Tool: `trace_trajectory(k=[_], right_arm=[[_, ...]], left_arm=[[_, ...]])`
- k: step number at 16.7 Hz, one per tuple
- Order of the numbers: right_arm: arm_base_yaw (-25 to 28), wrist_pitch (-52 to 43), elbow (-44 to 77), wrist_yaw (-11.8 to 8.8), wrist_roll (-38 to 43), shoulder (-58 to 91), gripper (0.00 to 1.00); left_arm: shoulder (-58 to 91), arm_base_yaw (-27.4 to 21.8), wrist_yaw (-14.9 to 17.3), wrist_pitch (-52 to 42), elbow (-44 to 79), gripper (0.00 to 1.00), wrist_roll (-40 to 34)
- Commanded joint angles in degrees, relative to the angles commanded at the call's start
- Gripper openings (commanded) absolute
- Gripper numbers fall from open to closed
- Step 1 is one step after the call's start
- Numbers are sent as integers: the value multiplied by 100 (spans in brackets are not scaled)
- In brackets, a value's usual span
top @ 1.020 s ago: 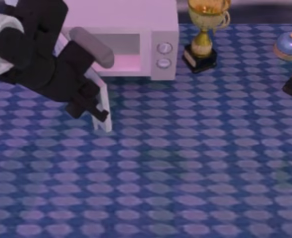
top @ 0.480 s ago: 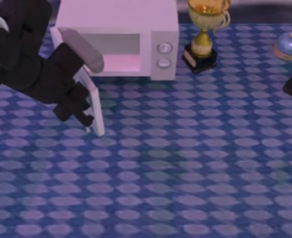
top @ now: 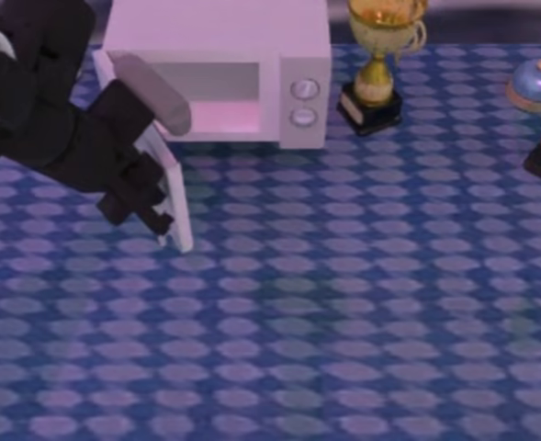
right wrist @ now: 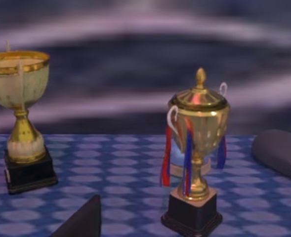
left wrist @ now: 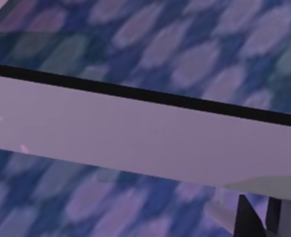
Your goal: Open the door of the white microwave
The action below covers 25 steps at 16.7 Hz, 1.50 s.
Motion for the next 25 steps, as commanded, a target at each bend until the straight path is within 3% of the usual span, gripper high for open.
trace_trajectory(k=[15,25], right_arm=[[0,0,0,0,0,0,100],[0,0,0,0,0,0,100]], left_arm=[[18,-5,22,-11,-13,0,13],[-22,524,528,-448,20,0,1238]])
